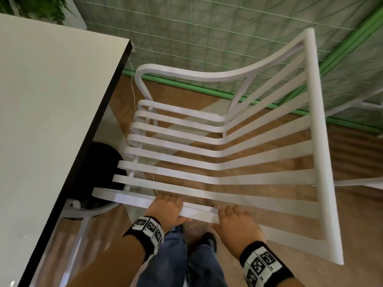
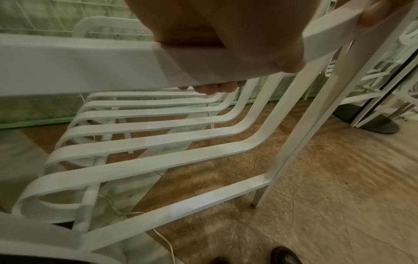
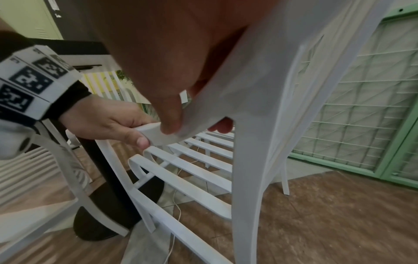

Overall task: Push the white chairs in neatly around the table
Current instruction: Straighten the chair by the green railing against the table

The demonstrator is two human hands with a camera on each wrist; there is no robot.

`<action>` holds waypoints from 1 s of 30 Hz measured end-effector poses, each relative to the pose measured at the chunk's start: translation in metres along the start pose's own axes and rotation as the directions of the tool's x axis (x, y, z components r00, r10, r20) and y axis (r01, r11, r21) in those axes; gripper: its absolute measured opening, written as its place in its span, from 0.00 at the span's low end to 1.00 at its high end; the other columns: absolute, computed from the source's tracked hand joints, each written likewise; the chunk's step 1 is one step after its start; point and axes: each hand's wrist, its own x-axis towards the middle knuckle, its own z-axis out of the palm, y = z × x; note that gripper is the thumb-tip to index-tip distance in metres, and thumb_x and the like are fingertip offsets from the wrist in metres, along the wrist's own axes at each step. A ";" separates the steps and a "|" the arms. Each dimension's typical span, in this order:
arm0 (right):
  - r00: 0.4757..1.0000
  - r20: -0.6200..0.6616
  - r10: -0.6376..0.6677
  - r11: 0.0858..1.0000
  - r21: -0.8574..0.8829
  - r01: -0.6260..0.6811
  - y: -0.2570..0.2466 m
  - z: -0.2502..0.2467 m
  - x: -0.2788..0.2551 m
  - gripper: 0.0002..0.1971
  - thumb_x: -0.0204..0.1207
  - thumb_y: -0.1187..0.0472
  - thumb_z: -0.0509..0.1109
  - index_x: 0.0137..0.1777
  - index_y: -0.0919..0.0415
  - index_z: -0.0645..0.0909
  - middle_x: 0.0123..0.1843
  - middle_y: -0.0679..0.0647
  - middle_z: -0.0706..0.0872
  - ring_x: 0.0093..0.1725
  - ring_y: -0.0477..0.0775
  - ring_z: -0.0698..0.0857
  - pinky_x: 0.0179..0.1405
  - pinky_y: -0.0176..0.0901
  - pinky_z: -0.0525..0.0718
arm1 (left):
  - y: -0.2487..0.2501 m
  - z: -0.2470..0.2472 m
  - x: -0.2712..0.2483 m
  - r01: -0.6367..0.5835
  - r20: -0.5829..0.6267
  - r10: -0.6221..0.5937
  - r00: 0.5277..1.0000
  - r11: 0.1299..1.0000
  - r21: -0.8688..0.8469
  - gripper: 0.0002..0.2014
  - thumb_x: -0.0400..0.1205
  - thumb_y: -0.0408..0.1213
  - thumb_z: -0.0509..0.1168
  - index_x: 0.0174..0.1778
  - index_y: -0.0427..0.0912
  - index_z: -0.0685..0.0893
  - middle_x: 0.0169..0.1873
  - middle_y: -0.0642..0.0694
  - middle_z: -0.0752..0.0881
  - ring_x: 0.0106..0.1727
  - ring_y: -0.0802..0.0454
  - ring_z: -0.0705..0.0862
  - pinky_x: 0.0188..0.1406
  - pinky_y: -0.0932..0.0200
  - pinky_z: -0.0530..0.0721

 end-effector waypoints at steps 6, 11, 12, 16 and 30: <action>0.998 -0.044 0.040 0.987 0.159 -0.033 -0.001 -0.016 -0.010 0.23 0.81 0.44 0.55 0.67 0.58 0.73 0.64 0.57 0.80 0.63 0.60 0.77 0.56 0.54 0.80 | 0.002 -0.003 -0.006 0.039 -0.003 -0.039 0.999 0.997 -0.065 0.30 0.79 0.65 0.54 0.65 0.43 0.72 0.63 0.44 0.80 0.64 0.45 0.77 0.65 0.50 0.70; 0.822 -0.509 0.255 0.904 0.428 -0.014 0.016 -0.059 -0.076 0.24 0.75 0.41 0.60 0.63 0.57 0.80 0.59 0.54 0.85 0.59 0.56 0.83 0.53 0.53 0.86 | 0.009 -0.004 -0.010 0.015 -0.053 -0.022 0.998 0.991 -0.133 0.35 0.77 0.68 0.51 0.73 0.47 0.67 0.70 0.47 0.76 0.70 0.48 0.72 0.72 0.50 0.65; 0.751 -0.565 0.342 0.883 0.466 -0.052 0.025 -0.067 -0.090 0.25 0.74 0.43 0.62 0.64 0.58 0.79 0.61 0.55 0.84 0.62 0.58 0.81 0.58 0.55 0.84 | 0.013 -0.006 -0.010 -0.018 -0.046 0.011 0.999 0.989 -0.145 0.37 0.76 0.70 0.47 0.74 0.47 0.66 0.70 0.47 0.75 0.70 0.47 0.71 0.73 0.50 0.65; 0.583 -0.562 0.587 0.777 0.593 -0.211 0.066 -0.079 -0.119 0.30 0.74 0.48 0.70 0.72 0.63 0.70 0.69 0.63 0.77 0.68 0.63 0.74 0.63 0.62 0.78 | 0.040 -0.020 -0.003 -0.093 0.003 0.096 0.995 0.976 -0.199 0.32 0.78 0.65 0.54 0.73 0.48 0.66 0.70 0.45 0.76 0.69 0.46 0.73 0.70 0.50 0.70; 0.699 -0.248 0.671 0.414 0.907 -0.076 0.102 -0.060 -0.098 0.17 0.82 0.59 0.62 0.68 0.60 0.67 0.36 0.50 0.79 0.29 0.48 0.81 0.19 0.35 0.74 | 0.082 -0.029 0.012 -0.001 0.079 0.007 0.997 0.997 -0.077 0.32 0.80 0.65 0.52 0.70 0.42 0.68 0.61 0.39 0.83 0.60 0.39 0.82 0.60 0.48 0.79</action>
